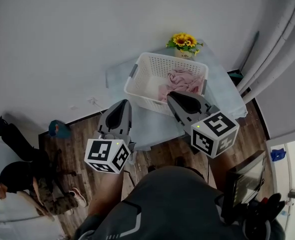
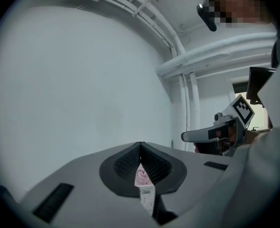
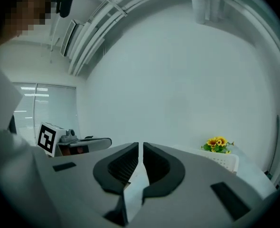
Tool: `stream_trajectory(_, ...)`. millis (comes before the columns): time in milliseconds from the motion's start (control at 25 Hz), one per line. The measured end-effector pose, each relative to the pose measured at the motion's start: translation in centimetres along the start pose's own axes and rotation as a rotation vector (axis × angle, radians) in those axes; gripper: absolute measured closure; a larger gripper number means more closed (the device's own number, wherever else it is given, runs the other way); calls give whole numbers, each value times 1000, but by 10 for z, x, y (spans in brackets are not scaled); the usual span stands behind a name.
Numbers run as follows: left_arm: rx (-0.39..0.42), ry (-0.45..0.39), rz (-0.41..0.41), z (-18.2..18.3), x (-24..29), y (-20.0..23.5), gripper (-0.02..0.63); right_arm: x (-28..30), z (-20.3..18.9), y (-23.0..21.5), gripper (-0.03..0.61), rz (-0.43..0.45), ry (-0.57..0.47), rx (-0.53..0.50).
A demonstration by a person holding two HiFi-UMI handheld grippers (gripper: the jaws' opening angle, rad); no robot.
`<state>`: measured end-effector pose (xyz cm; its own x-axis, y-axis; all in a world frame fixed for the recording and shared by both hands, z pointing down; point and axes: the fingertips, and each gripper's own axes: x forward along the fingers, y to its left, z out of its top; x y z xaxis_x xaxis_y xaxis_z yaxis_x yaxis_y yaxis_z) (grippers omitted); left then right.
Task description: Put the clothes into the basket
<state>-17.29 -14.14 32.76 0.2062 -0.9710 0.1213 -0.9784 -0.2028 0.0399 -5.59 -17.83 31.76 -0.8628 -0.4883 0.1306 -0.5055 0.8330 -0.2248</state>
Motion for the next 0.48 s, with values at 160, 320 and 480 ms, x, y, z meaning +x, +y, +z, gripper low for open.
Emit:
stream_trajectory(160,-9,-25,-12,0,-12,6,606,0,-1,8,555,-28,-8,-59)
stream_trajectory(320,-7,-27,-23,-2,-16,9,606,-2,1,4,565,-60,-37,-52)
stream_trajectory(480,-3,-27,-32,-2,-17,10,606,-1,1,5,565,-62,-34,-60)
